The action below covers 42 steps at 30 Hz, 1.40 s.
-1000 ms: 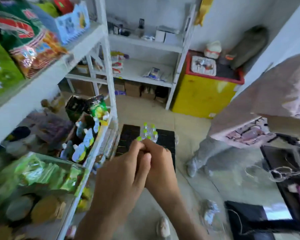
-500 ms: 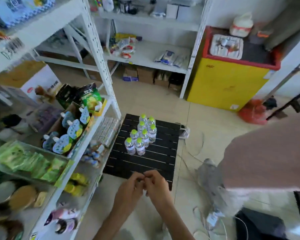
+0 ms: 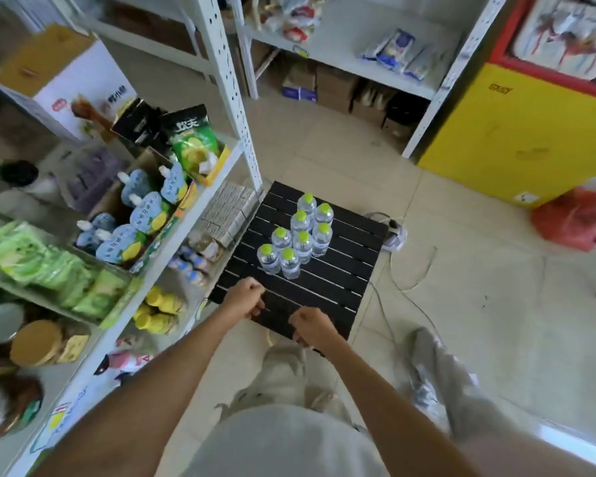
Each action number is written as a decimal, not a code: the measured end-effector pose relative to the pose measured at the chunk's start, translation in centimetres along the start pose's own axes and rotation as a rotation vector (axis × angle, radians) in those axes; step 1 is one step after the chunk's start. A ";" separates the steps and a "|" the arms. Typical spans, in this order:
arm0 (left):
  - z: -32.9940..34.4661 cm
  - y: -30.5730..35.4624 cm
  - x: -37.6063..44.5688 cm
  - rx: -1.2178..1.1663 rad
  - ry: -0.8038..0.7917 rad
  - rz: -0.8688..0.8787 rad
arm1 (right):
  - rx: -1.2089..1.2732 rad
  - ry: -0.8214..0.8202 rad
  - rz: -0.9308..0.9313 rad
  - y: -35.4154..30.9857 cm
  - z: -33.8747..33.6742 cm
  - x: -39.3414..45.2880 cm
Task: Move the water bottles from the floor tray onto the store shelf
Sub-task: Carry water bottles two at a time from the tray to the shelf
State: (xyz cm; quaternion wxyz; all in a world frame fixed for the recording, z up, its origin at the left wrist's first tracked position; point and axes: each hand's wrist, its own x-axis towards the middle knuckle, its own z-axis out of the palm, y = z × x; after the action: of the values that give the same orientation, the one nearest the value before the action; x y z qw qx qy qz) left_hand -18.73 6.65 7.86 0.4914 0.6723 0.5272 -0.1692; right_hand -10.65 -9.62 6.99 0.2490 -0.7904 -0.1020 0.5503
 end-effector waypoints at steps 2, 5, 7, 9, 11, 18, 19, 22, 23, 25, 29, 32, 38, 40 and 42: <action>-1.4 0.1 3.6 -0.040 0.035 -0.123 | 0.130 -0.002 0.208 3.1 1.3 -0.1; -3.4 1.7 6.6 -0.029 0.024 -0.144 | 0.262 0.030 0.438 7.7 3.6 -0.2; -4.0 2.8 9.0 0.016 0.021 -0.119 | 0.281 0.000 0.443 7.8 3.9 0.8; -4.4 3.7 11.3 0.075 0.022 -0.077 | 0.347 0.040 0.484 6.3 2.6 2.1; -4.2 4.3 12.6 0.128 0.014 -0.052 | 0.374 0.114 0.452 4.1 0.6 3.9; -2.7 5.3 16.6 0.288 0.118 -0.080 | -0.066 0.132 0.160 -5.4 -5.9 12.8; -2.4 5.2 16.9 0.396 0.162 -0.058 | -0.318 0.120 0.055 -6.7 -6.8 13.6; -1.8 5.5 17.9 0.579 0.272 0.026 | -0.835 0.080 -0.286 -9.5 -7.8 16.6; -1.6 5.6 18.3 0.598 0.293 0.049 | -0.914 0.052 -0.379 -10.2 -7.8 17.5; -1.0 5.8 18.8 0.623 0.340 0.071 | -1.048 0.032 -0.533 -10.8 -7.3 19.6; 1.3 5.6 19.0 0.715 0.347 0.081 | -1.121 0.061 -0.699 -9.9 -6.9 21.2; 2.7 4.6 19.4 0.757 0.373 0.049 | -1.112 0.086 -0.734 -8.7 -7.2 22.1; 5.0 3.1 17.9 0.592 0.432 -0.095 | -1.053 0.014 -0.704 -6.8 -7.5 21.7; 5.8 2.6 17.0 0.488 0.427 -0.155 | -1.101 0.003 -0.710 -6.3 -7.6 21.2; 6.8 1.6 16.0 0.380 0.412 -0.209 | -1.165 -0.035 -0.711 -5.5 -7.7 20.6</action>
State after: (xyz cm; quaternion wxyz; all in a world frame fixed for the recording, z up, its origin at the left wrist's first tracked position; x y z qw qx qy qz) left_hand -9.13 9.69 -6.41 0.2193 0.7145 0.6410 -0.1744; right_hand 4.77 1.89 -5.03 -0.0530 -0.7050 -0.6390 0.3031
